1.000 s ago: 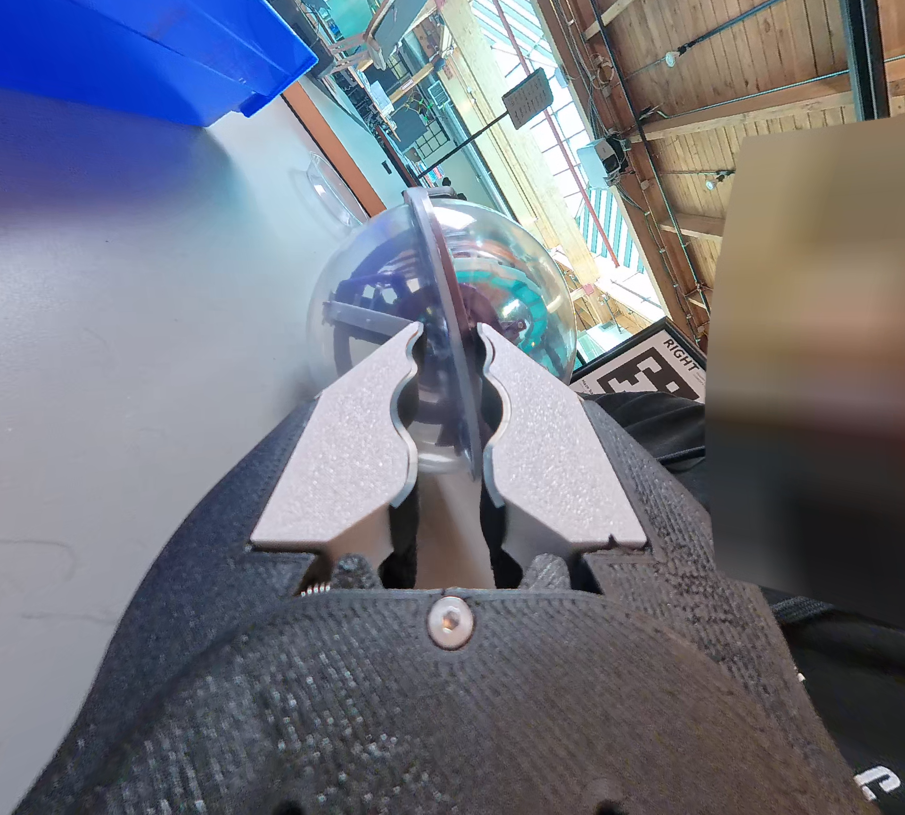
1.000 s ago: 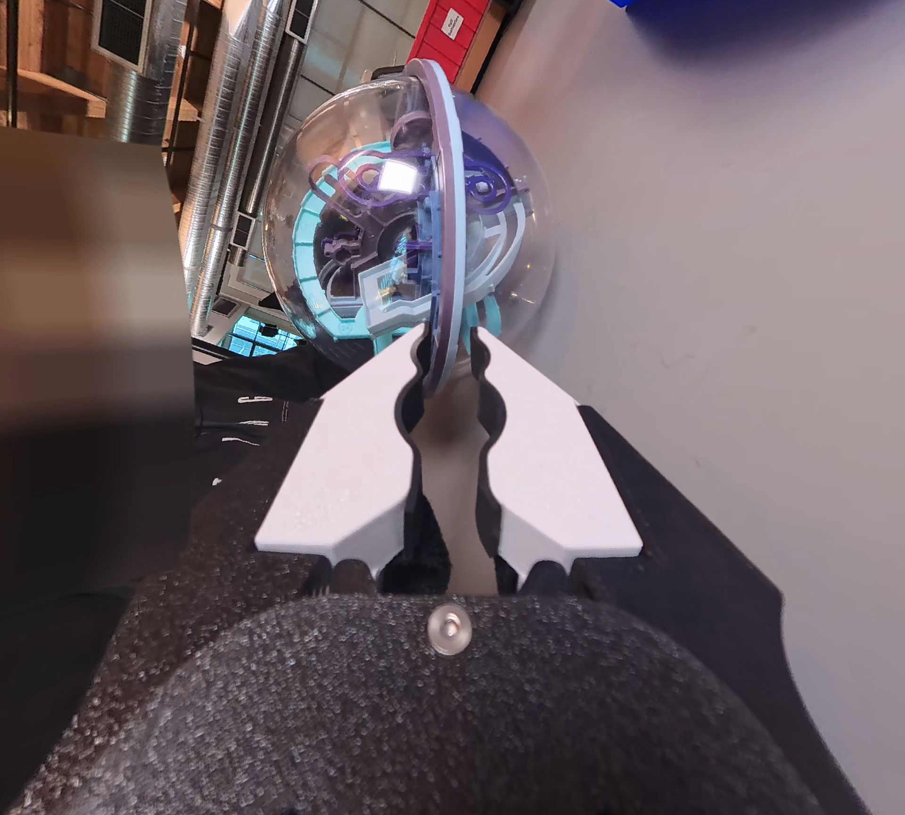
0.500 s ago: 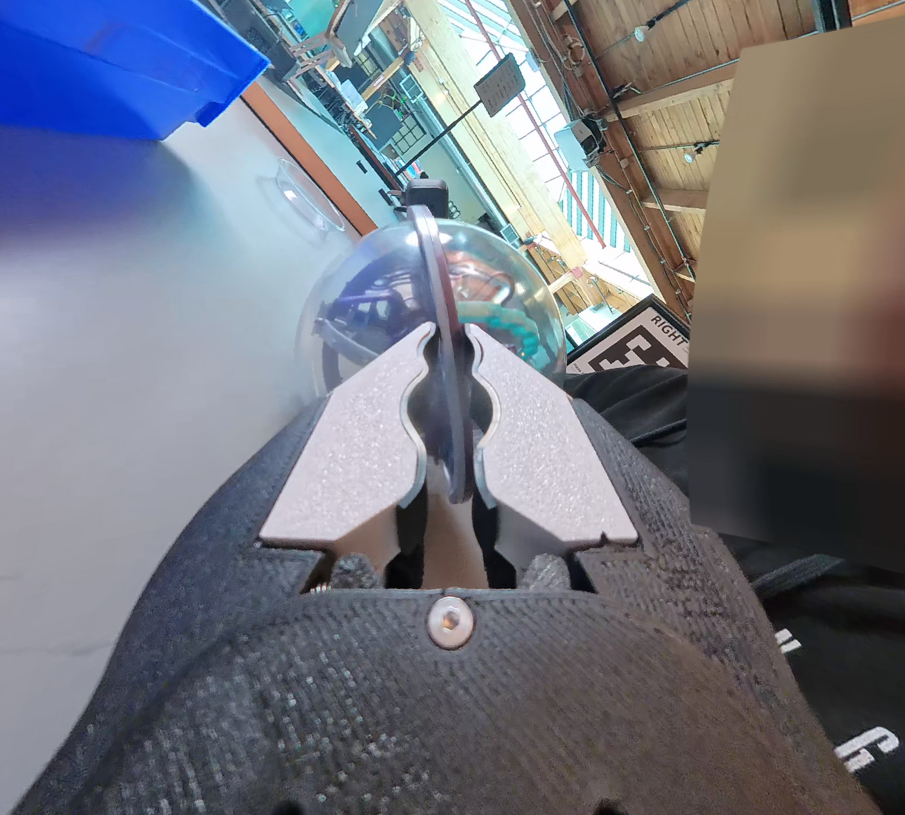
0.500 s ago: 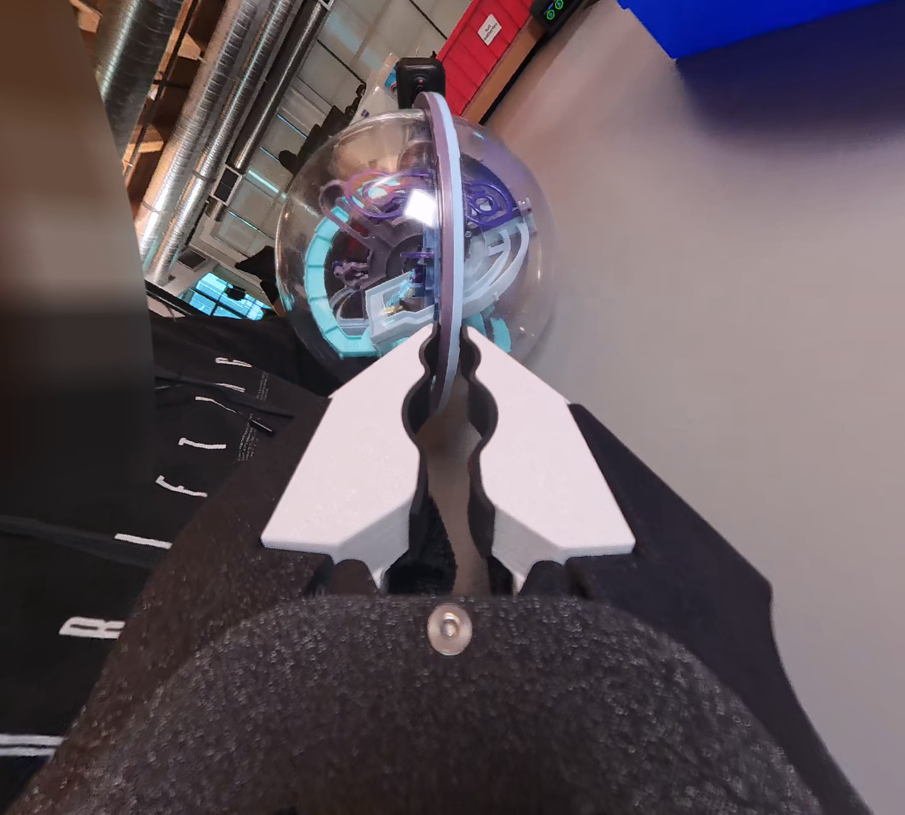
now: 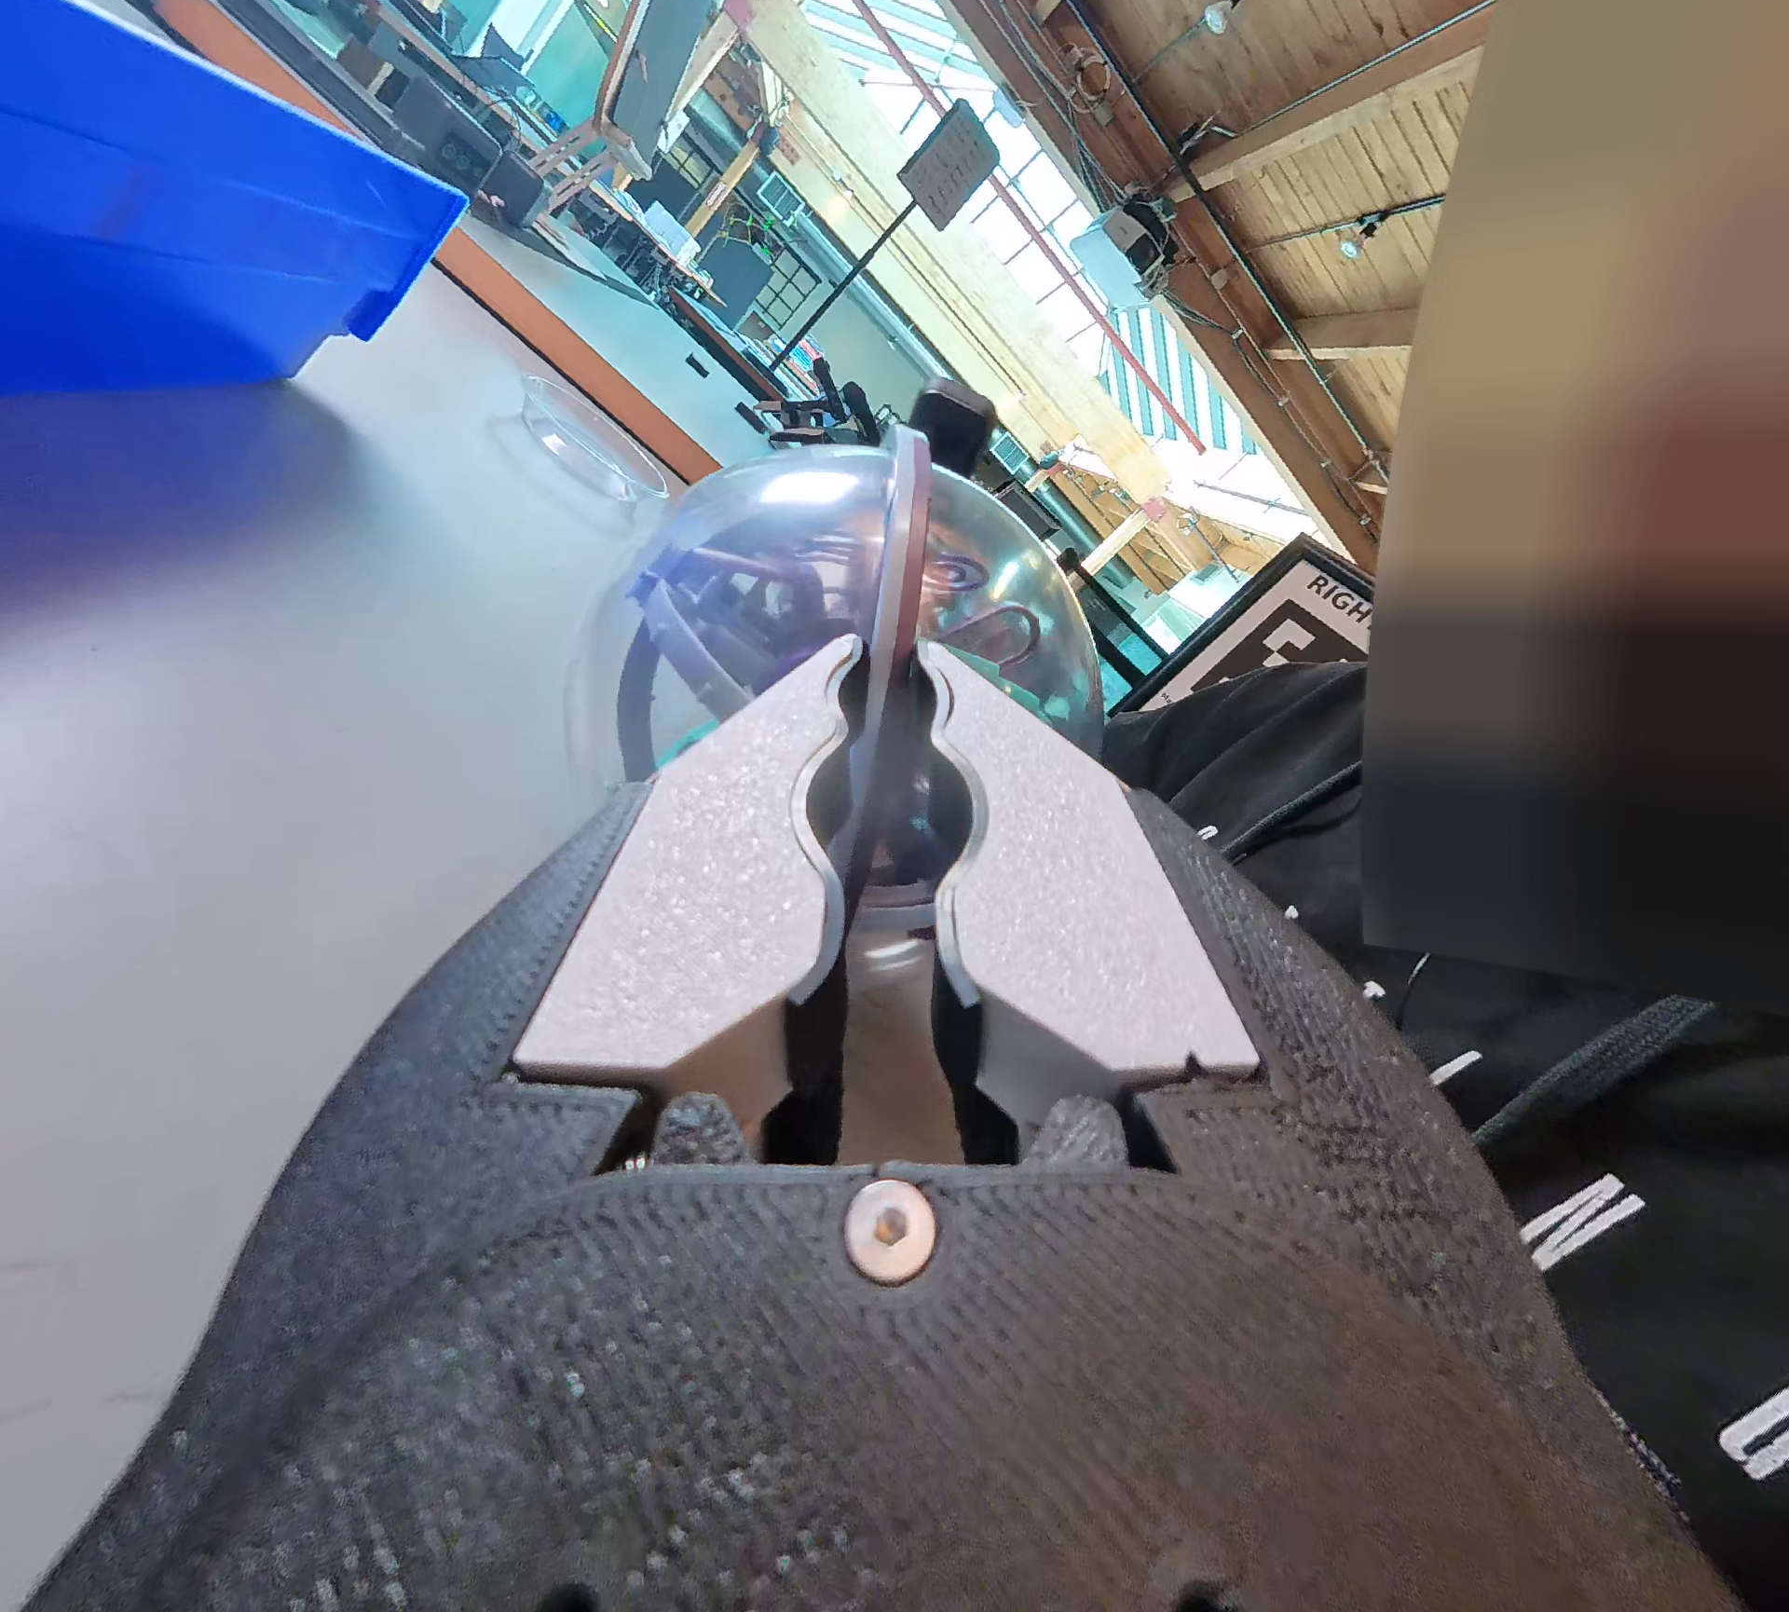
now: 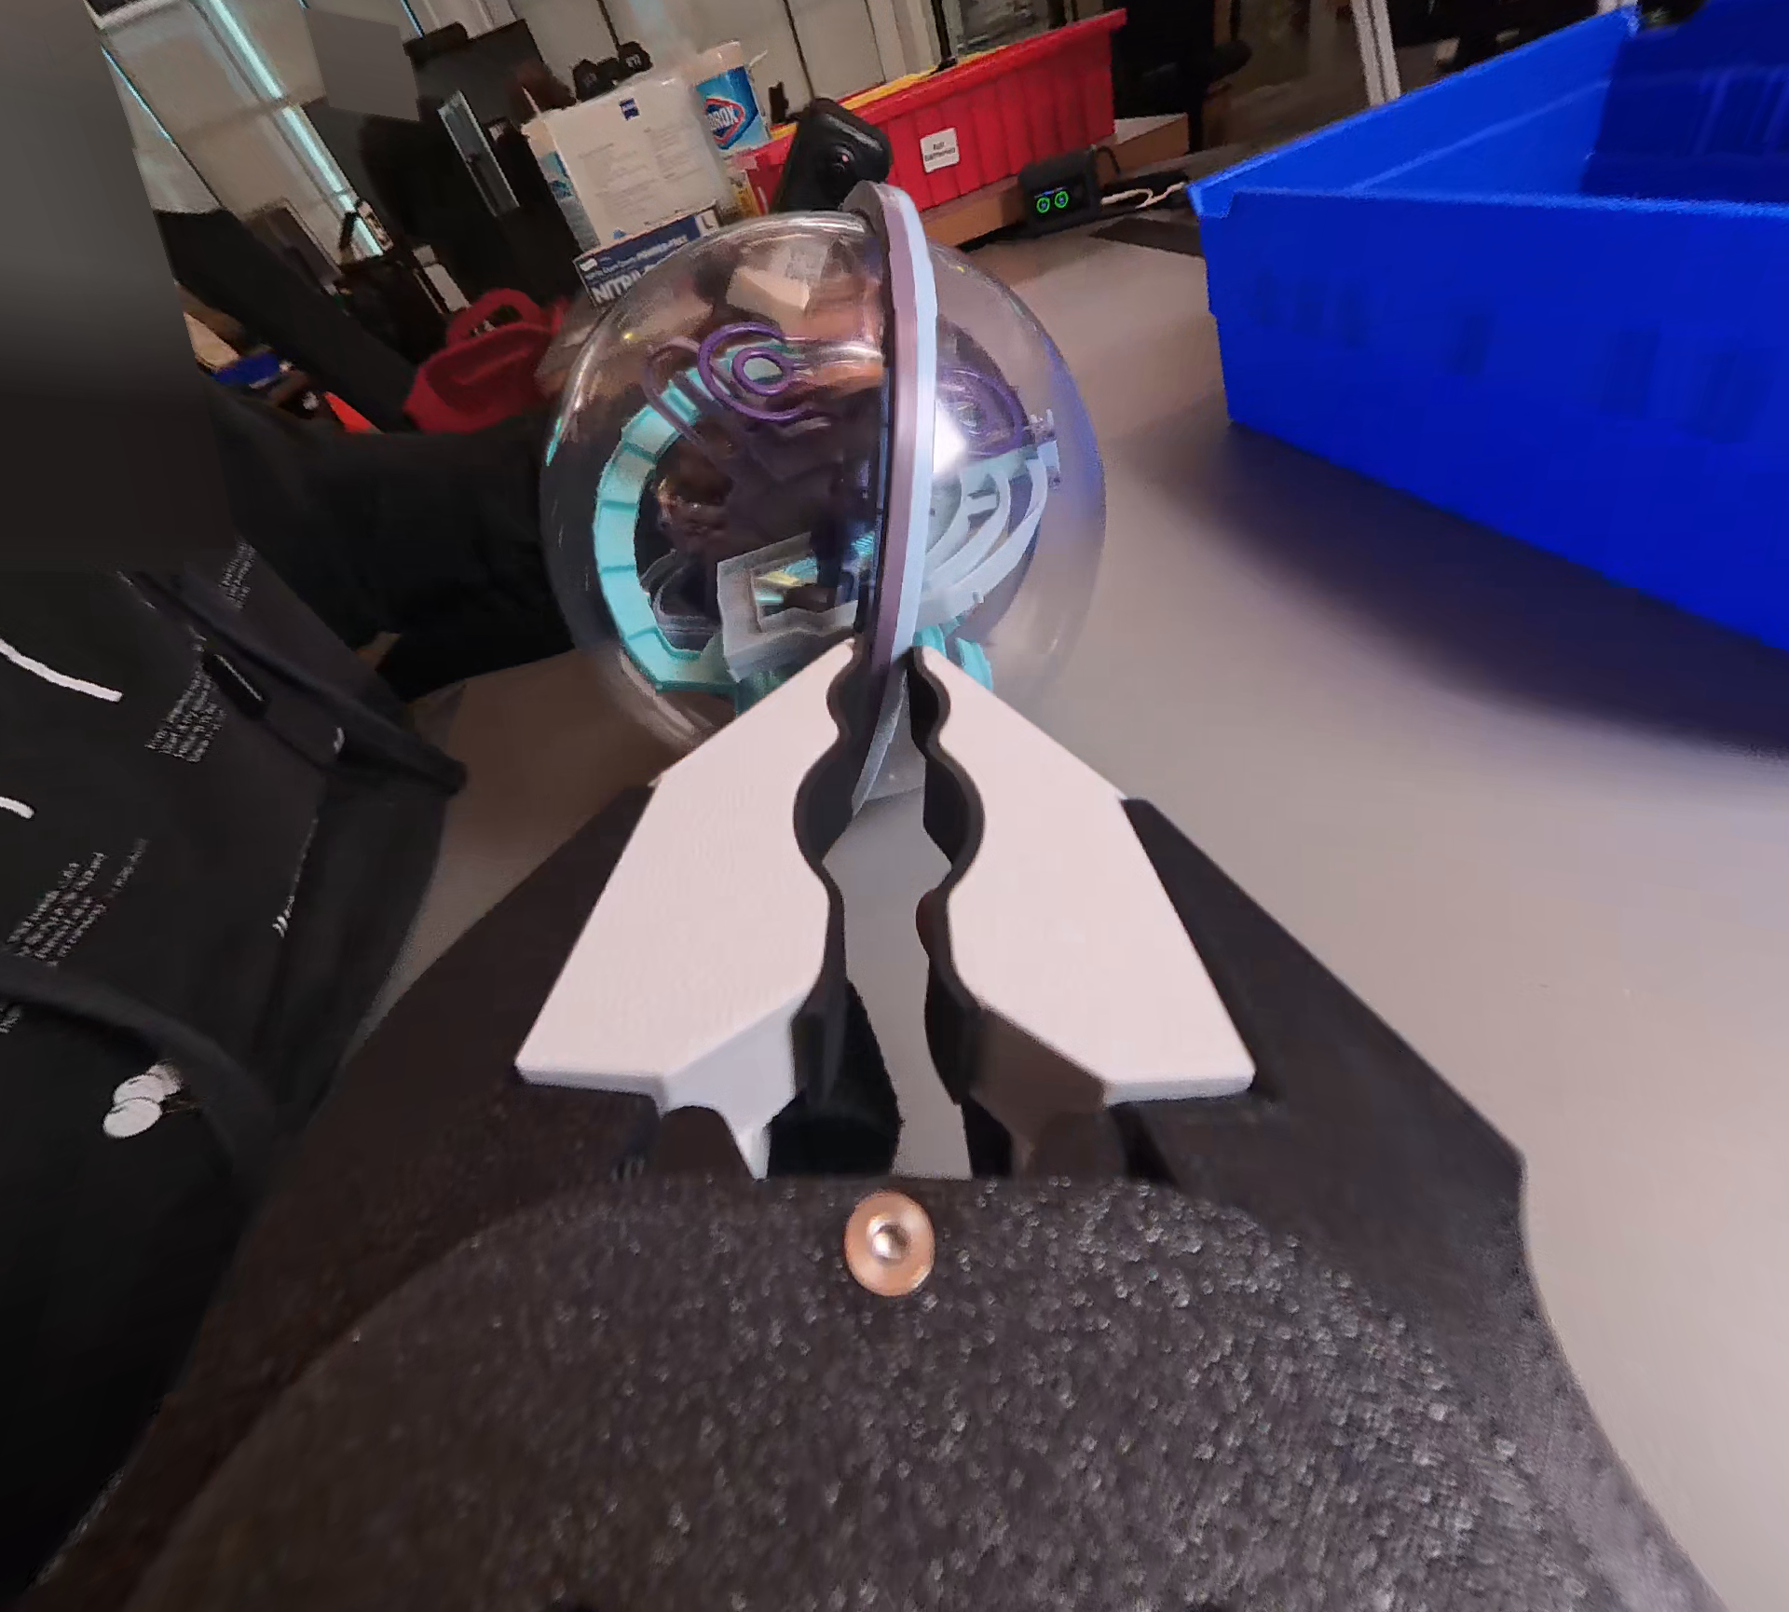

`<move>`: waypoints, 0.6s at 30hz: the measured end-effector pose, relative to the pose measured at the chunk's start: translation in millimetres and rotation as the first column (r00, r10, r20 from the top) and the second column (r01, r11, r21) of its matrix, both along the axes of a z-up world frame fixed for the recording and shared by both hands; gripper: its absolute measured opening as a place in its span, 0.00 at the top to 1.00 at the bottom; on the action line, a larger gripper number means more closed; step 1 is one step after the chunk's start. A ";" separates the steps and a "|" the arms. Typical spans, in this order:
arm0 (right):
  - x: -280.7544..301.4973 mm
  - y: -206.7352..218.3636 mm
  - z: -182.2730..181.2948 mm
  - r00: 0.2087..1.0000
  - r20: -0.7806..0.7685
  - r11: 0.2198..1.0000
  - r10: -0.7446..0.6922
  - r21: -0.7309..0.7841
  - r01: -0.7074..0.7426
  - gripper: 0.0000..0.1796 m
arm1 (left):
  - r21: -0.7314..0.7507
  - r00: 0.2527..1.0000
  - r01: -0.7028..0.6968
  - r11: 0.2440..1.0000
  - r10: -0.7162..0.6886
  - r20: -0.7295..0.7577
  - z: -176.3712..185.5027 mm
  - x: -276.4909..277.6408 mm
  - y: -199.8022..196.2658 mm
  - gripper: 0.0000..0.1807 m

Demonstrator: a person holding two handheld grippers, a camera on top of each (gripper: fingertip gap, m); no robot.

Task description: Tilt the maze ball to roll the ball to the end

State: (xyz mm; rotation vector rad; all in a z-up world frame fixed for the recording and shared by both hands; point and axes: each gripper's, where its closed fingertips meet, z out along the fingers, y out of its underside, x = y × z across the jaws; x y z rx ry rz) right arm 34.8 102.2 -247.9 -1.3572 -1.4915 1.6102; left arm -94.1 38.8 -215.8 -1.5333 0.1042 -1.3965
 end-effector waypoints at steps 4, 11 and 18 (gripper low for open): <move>1.0 0.0 9.3 0.998 -0.057 0.995 -0.032 0.097 0.037 0.97 | 0.021 0.998 -0.015 1.000 0.017 -0.060 -3.9 -0.8 0.2 0.96; 4.7 -2.9 11.8 0.996 -0.082 0.986 -0.034 0.163 0.047 0.97 | 0.025 0.997 -0.015 1.000 0.017 -0.079 -6.6 1.3 0.4 0.96; 7.7 -5.5 18.5 0.991 -0.129 0.977 -0.033 0.205 0.059 0.97 | 0.034 0.996 -0.010 0.999 0.013 -0.089 -7.3 3.3 -0.9 0.96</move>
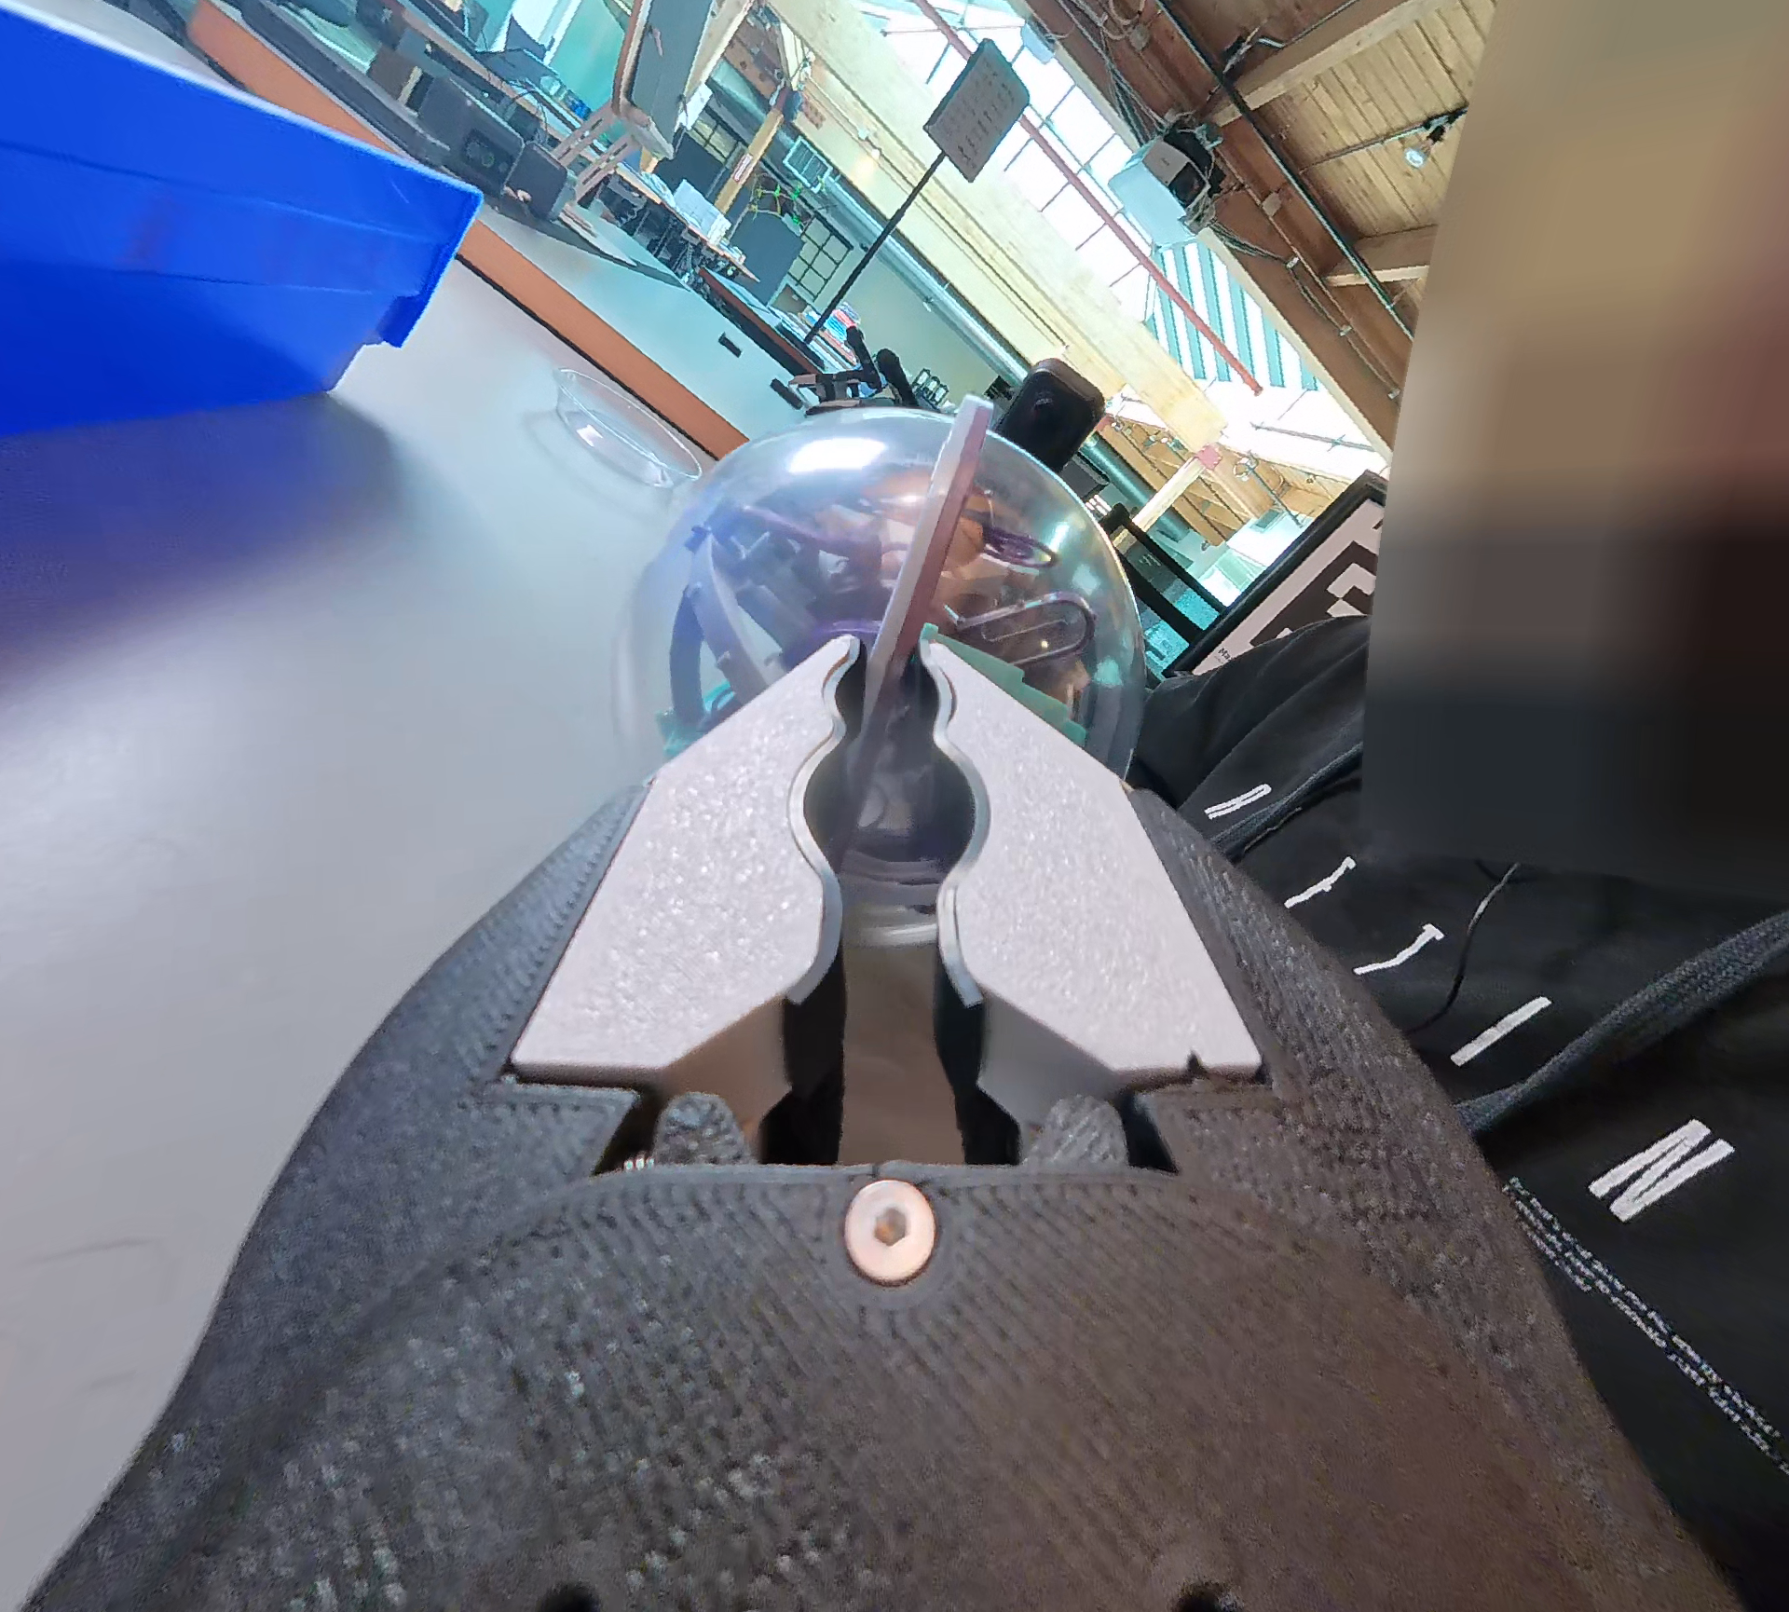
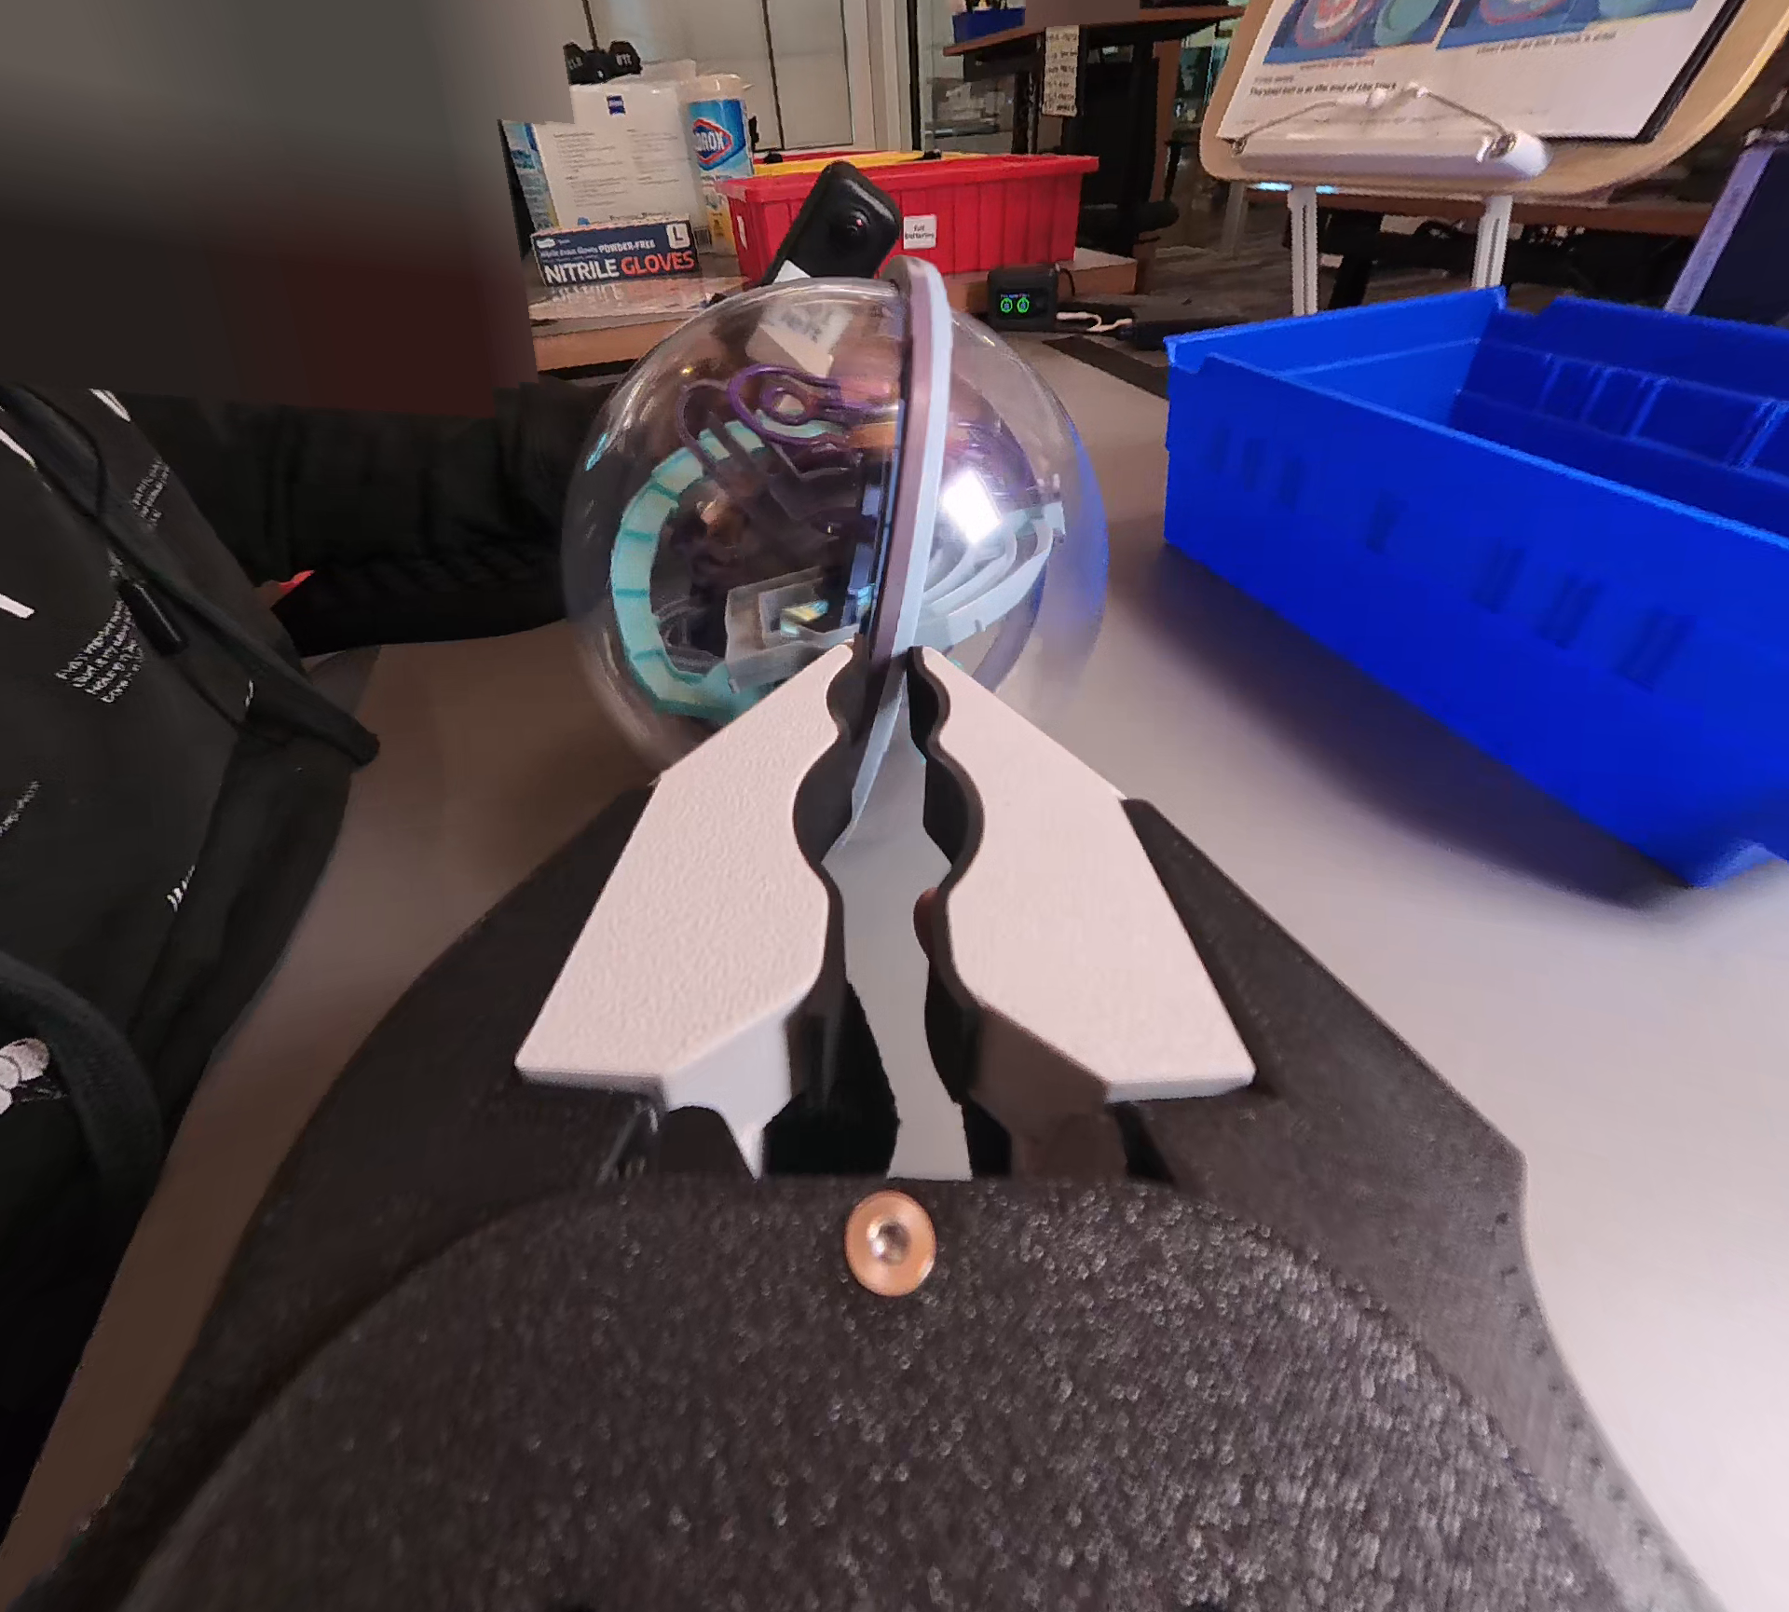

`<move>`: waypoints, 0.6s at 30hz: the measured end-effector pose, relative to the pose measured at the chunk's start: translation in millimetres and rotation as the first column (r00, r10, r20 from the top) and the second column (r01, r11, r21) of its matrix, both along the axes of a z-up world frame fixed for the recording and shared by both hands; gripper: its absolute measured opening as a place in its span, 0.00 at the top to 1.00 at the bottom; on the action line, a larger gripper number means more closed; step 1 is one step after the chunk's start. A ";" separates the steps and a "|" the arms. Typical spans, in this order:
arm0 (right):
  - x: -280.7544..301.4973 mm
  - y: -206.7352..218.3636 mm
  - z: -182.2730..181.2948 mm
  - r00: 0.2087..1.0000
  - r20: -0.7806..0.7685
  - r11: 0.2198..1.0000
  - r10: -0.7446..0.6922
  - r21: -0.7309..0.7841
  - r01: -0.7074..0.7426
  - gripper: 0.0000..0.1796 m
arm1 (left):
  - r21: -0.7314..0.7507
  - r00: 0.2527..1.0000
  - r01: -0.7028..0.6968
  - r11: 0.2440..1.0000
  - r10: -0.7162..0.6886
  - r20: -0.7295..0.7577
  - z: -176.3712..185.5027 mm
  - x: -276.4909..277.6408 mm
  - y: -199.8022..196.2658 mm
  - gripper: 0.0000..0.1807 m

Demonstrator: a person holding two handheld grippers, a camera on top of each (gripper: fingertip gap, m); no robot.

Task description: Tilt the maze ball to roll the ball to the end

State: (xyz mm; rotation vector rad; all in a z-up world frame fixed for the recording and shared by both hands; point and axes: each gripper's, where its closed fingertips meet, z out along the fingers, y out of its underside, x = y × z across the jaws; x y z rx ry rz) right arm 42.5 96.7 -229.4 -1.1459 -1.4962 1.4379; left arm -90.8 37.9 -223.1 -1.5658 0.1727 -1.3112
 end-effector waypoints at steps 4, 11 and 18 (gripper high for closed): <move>1.7 1.5 7.9 0.999 -0.043 0.999 -0.018 0.029 0.020 0.97 | 0.048 0.999 -0.004 0.999 0.006 -0.032 4.5 3.0 -1.3 0.95; 3.3 3.8 11.2 0.997 -0.065 0.998 -0.035 0.053 0.039 0.98 | 0.046 0.999 0.003 0.999 0.000 -0.054 0.8 6.1 -1.1 0.95; 3.5 7.3 12.8 0.994 -0.090 0.990 -0.067 0.115 0.077 0.97 | 0.080 0.995 0.004 0.997 0.003 -0.096 0.7 8.8 -2.9 0.95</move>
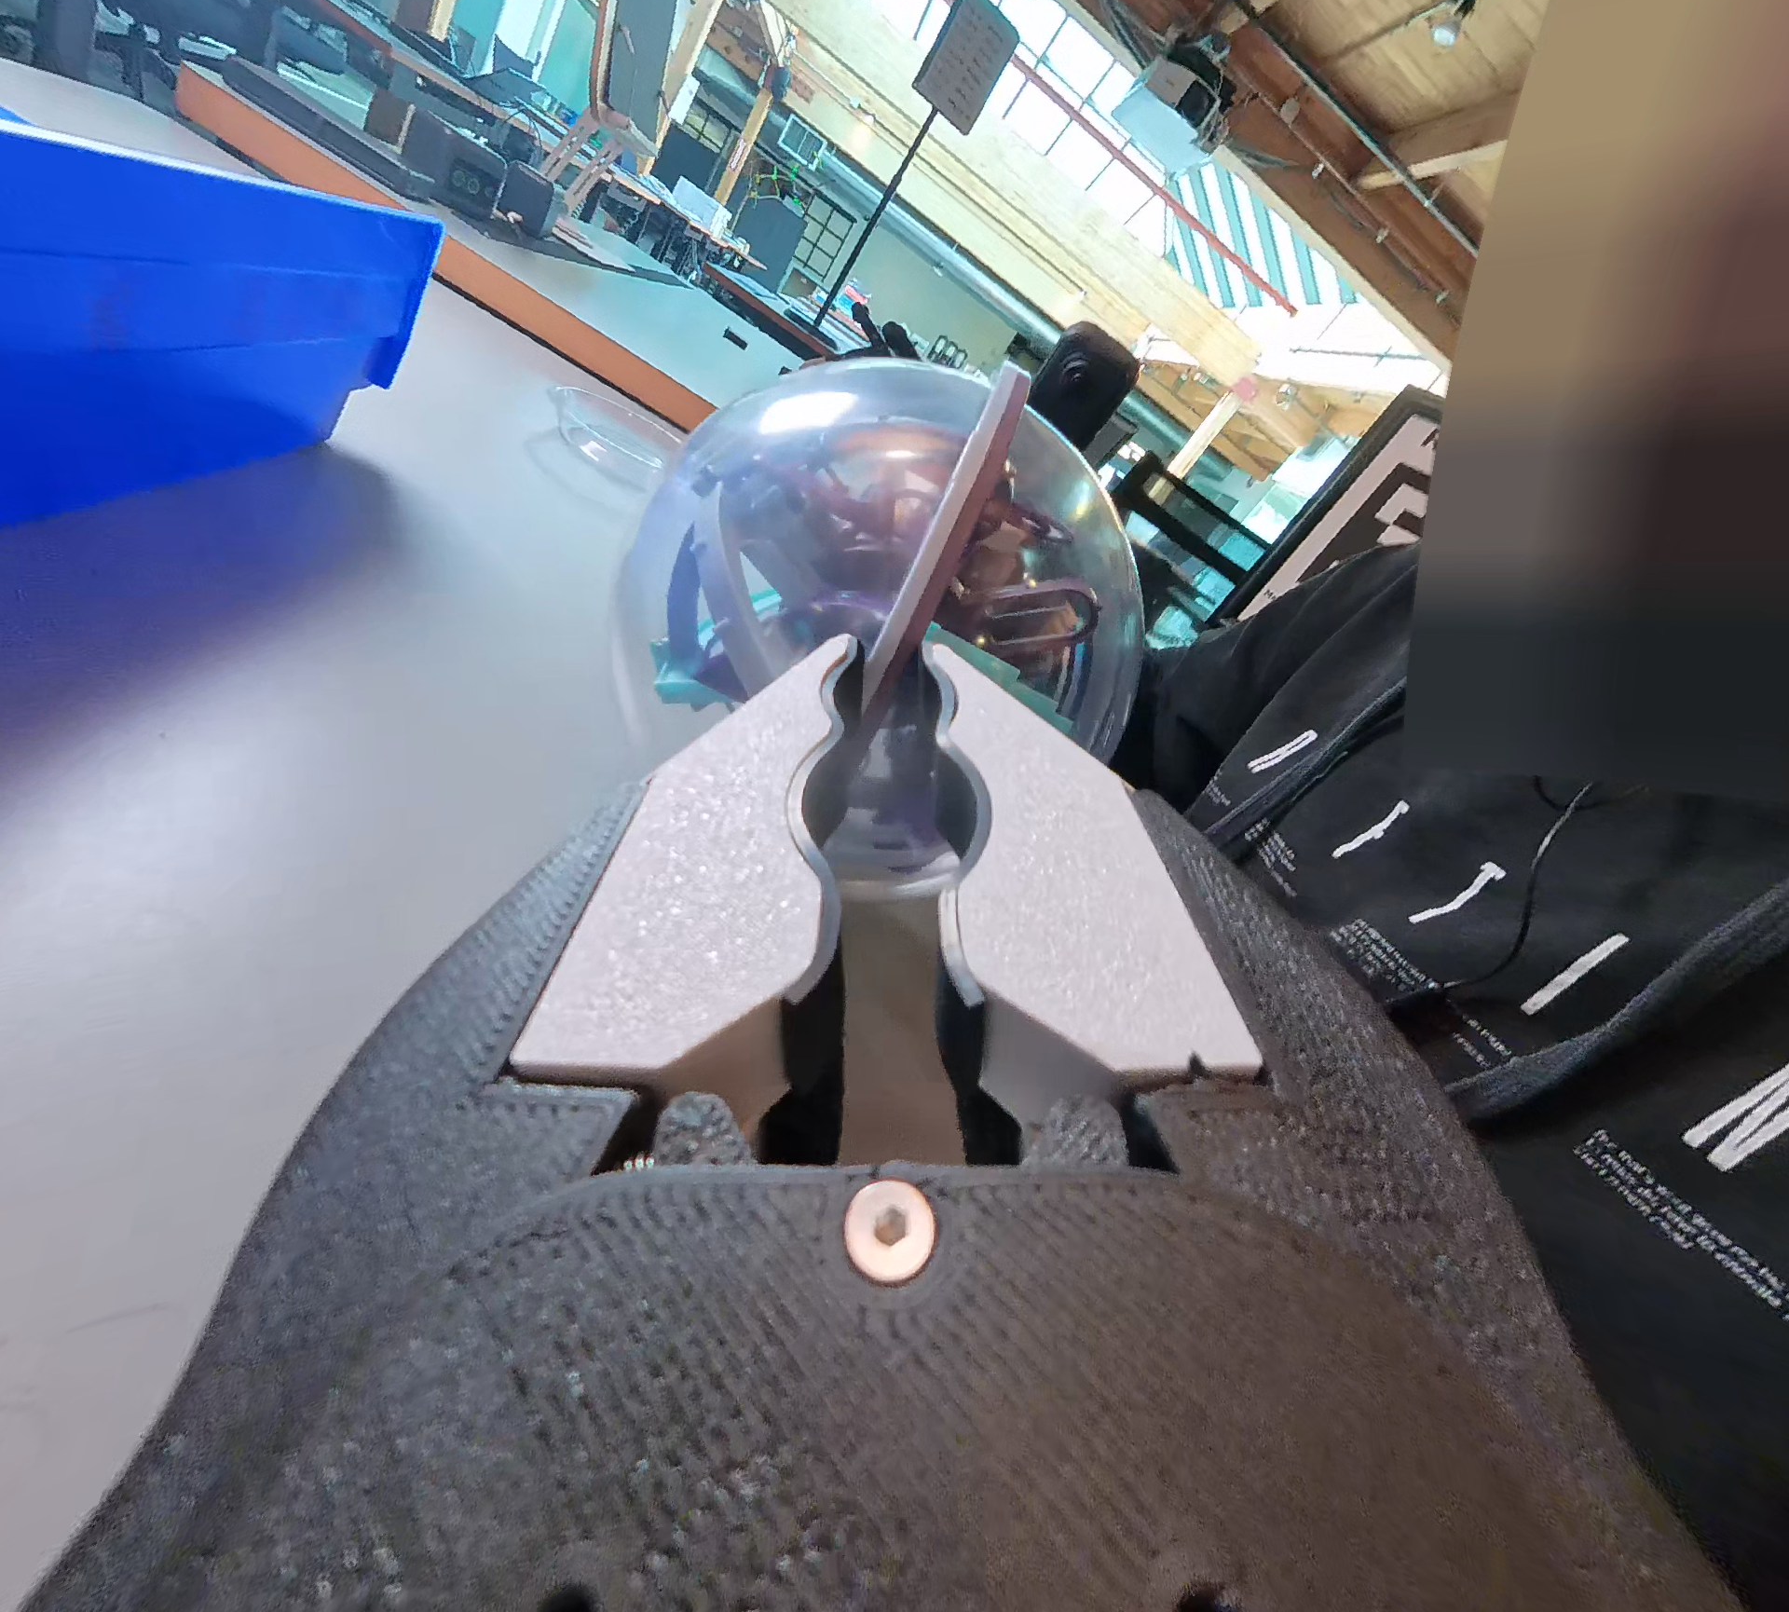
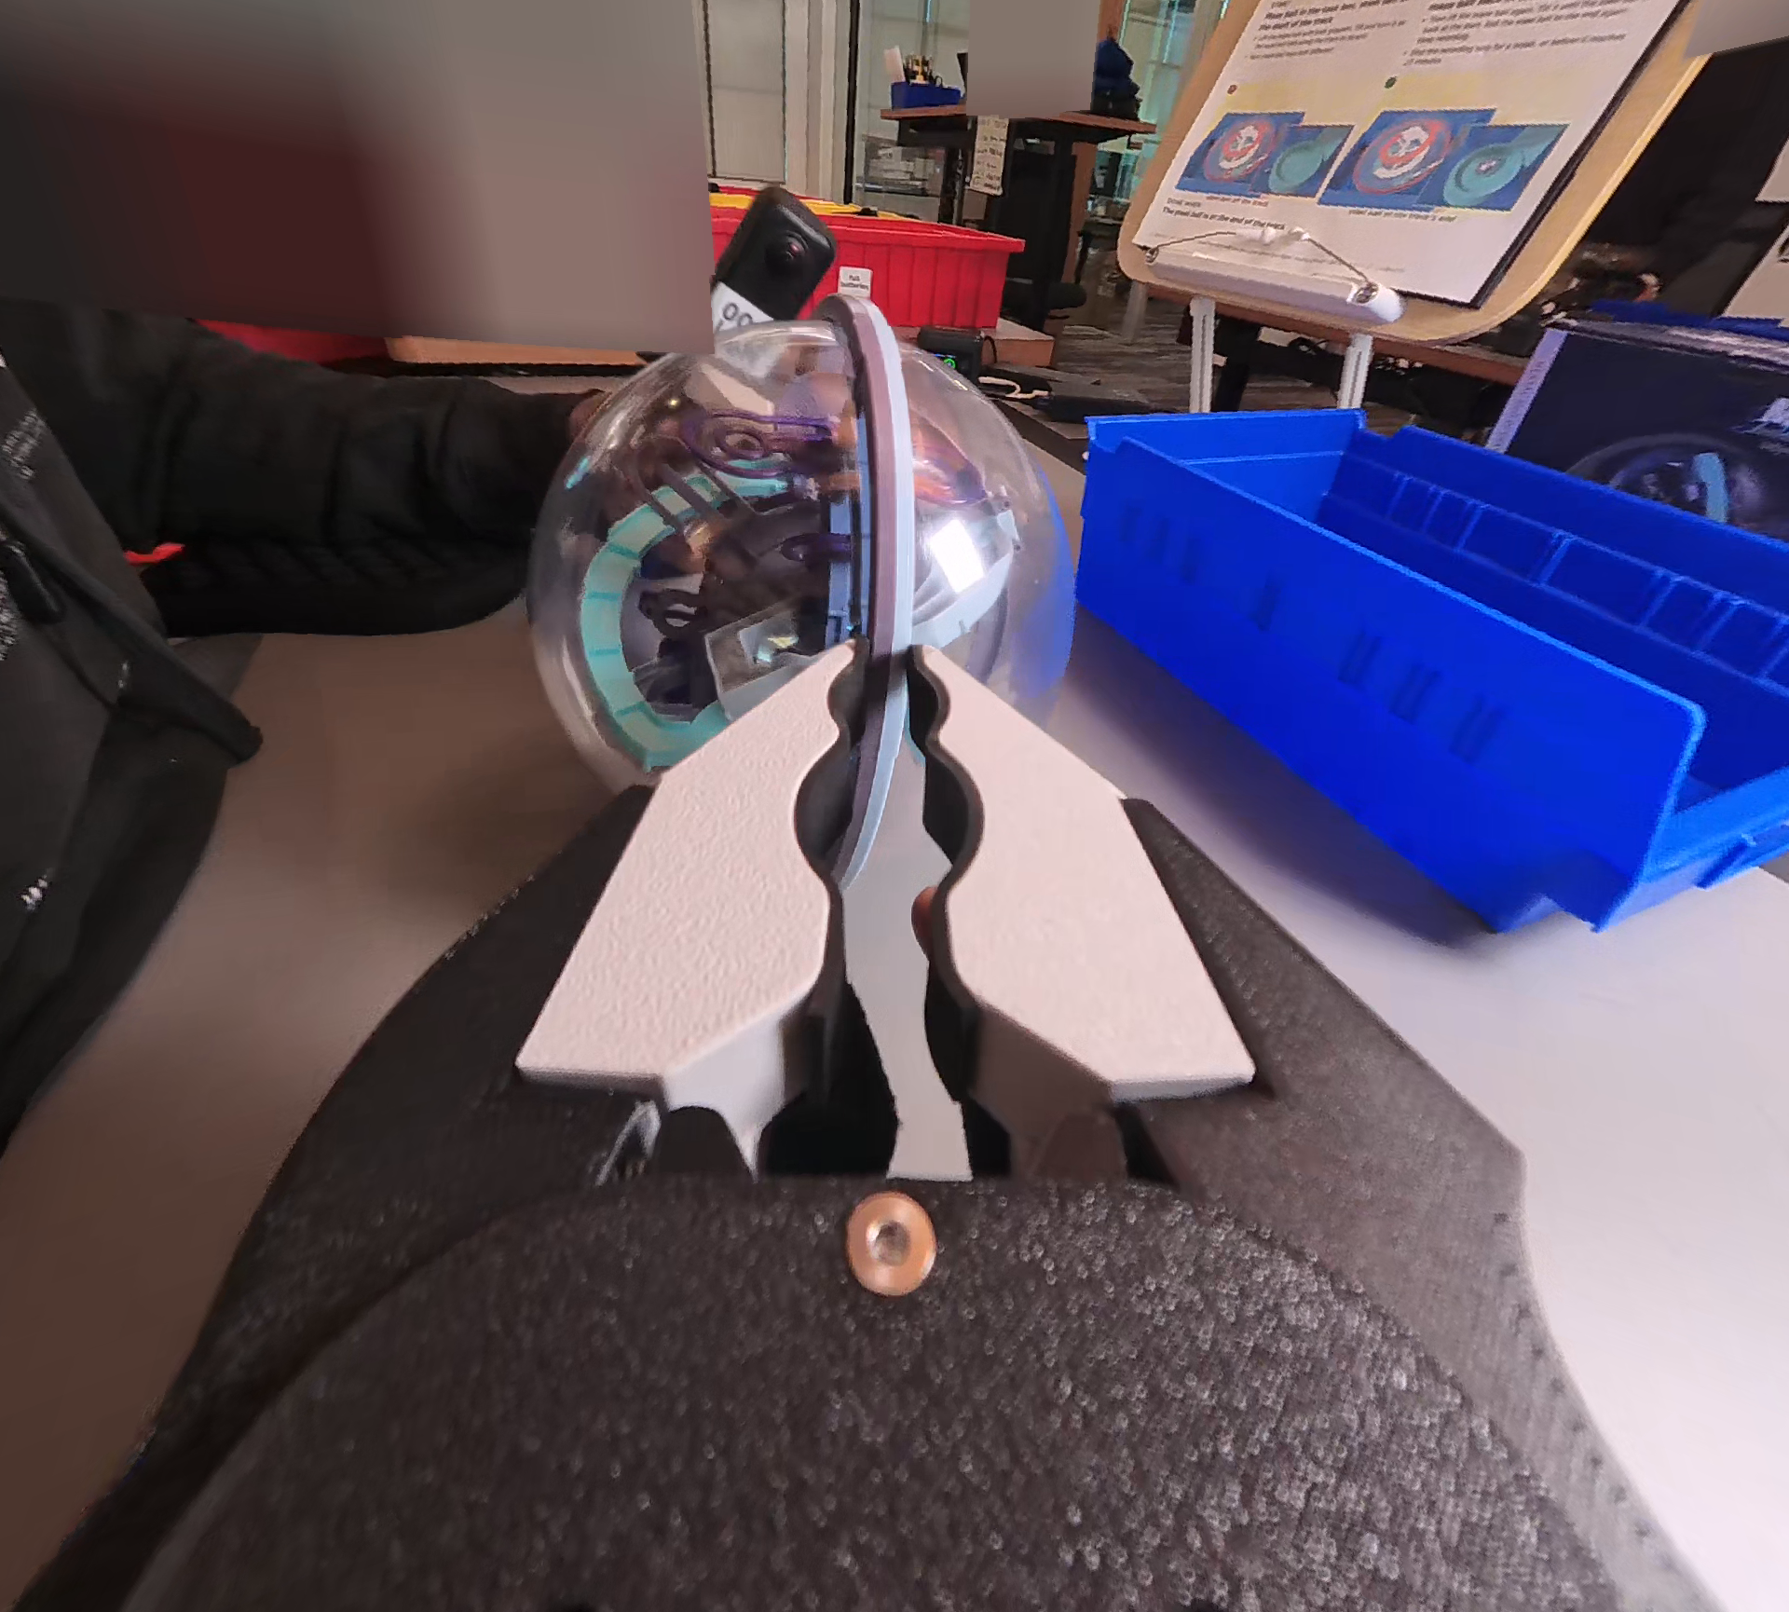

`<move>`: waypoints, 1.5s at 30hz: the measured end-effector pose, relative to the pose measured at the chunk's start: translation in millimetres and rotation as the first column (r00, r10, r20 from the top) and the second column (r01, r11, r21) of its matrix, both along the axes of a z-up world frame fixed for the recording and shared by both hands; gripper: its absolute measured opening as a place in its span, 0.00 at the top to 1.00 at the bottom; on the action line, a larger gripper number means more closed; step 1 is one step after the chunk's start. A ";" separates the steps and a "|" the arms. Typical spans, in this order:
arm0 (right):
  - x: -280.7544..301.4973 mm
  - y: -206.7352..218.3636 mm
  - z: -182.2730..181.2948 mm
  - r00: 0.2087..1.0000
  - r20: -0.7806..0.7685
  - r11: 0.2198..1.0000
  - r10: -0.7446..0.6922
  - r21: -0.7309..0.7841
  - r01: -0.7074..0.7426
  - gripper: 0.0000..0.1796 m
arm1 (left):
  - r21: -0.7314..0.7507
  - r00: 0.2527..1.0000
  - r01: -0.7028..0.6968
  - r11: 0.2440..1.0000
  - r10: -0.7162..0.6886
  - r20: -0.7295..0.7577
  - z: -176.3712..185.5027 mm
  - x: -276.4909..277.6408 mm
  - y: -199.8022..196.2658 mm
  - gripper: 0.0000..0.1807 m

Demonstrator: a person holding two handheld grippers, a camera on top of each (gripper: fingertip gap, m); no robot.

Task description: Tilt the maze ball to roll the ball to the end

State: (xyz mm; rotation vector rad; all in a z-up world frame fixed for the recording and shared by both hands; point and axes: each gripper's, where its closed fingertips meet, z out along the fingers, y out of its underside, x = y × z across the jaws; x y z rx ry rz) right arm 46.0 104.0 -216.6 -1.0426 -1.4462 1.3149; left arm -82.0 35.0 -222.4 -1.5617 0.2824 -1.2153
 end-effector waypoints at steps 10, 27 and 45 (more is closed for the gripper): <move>4.4 14.8 8.9 0.993 -0.072 0.992 -0.088 0.087 0.095 1.00 | 0.187 0.955 0.045 0.981 0.013 -0.297 -5.7 25.2 -13.7 0.96; 9.2 42.0 -11.7 0.996 0.074 0.984 -0.053 -0.168 0.064 0.79 | 0.255 0.920 0.005 0.967 0.096 -0.379 -1.5 28.2 -11.4 0.96; 2.3 27.6 -35.4 0.909 0.156 0.752 0.385 -0.624 -0.212 0.97 | 0.078 0.942 -0.025 0.997 0.050 -0.331 -24.9 15.5 -1.4 0.96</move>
